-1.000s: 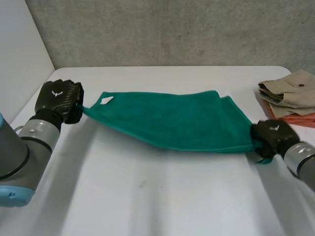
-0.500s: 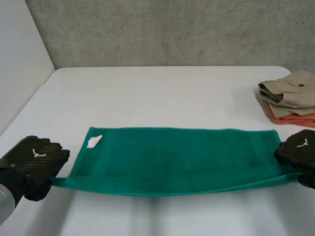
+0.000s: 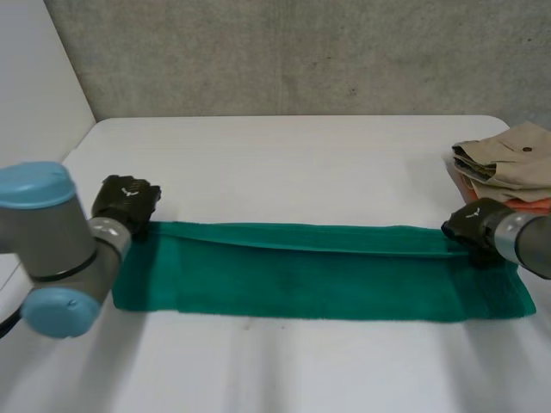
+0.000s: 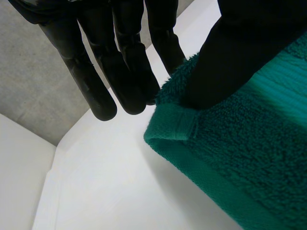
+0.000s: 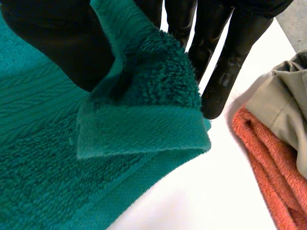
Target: Fold the laundry.
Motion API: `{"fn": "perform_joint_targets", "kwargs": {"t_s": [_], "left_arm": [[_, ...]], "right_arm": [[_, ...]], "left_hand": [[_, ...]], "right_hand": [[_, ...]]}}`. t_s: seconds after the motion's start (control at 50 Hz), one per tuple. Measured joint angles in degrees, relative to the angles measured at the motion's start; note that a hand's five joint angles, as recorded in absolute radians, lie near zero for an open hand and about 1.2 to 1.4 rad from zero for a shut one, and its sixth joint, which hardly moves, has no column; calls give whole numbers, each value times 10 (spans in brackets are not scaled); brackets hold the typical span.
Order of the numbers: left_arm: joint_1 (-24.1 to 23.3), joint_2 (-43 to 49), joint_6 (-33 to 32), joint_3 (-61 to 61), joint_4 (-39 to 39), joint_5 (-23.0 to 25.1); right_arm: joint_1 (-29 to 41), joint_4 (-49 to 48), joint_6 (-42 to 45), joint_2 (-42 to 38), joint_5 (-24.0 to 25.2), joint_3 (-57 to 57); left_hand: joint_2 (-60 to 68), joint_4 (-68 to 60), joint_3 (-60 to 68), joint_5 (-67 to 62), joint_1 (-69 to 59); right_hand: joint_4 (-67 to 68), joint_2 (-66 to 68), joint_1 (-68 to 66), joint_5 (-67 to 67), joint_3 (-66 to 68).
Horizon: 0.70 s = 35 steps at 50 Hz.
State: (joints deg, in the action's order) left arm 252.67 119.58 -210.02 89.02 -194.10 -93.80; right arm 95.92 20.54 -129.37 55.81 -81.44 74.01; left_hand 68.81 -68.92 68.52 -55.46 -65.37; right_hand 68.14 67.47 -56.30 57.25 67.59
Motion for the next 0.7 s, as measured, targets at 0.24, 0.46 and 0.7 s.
{"fn": "perform_joint_targets", "kwargs": {"t_s": [0.24, 0.46, 0.7], "left_arm": [[-36, 112, -2, -117, -35, -8], [-33, 75, 2, -106, -60, -32], [-16, -45, 58, 7, -65, -30]], "right_arm": [[26, 2, -4, -64, -86, -101], [23, -15, -52, 17, -112, -66], [-46, -68, -86, 200, 7, 117]], "left_hand": [[-257, 258, -251, 224, 256], [-443, 449, -435, 416, 403], [-446, 452, -435, 419, 403]], "right_hand": [[-354, -357, 320, -339, -353], [-546, -548, 446, -532, -552], [-546, -548, 446, -532, -552]]}}
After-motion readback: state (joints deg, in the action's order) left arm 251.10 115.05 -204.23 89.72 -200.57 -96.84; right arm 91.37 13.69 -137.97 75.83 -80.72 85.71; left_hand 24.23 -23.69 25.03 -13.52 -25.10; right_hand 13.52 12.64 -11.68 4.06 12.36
